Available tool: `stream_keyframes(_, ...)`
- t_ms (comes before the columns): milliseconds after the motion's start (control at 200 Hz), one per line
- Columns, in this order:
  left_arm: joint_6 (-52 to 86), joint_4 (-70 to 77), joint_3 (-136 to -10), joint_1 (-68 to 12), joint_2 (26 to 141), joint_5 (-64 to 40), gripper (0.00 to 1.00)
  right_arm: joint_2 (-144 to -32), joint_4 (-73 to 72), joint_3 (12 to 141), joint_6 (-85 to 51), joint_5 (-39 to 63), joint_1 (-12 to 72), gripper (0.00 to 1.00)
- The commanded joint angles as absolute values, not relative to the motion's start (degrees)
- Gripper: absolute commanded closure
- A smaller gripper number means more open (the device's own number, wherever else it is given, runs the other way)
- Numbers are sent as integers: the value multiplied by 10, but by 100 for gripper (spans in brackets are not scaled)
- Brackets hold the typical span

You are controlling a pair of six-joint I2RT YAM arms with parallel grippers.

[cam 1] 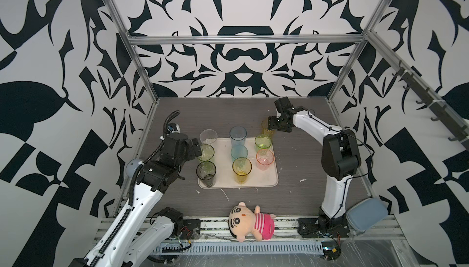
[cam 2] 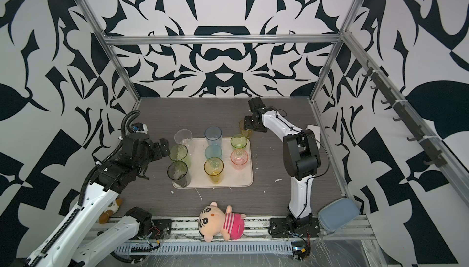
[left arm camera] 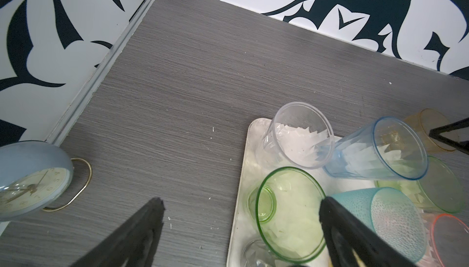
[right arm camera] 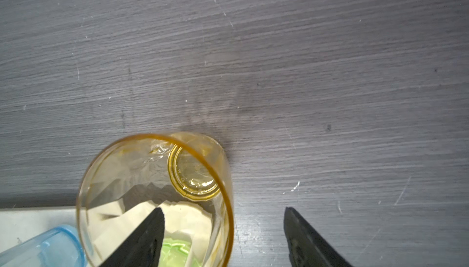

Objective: Place the glasses into the tray
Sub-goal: Pick up the glass from the top-center of the table.

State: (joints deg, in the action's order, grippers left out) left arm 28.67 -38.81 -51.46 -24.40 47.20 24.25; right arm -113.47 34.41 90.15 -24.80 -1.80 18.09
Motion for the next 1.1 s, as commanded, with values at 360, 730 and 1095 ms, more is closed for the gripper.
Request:
stream_keyframes(360,293,-393,-523,-246,473,251,1,-1147,337,930,-260,-17,174,29)
stream_keyframes(730,294,-388,-522,-246,477,248,1,-1149,354,937,-266,-24,172,51)
stream_keyframes(1095,295,-387,-521,-246,476,247,1,-1147,354,937,-261,-11,172,78)
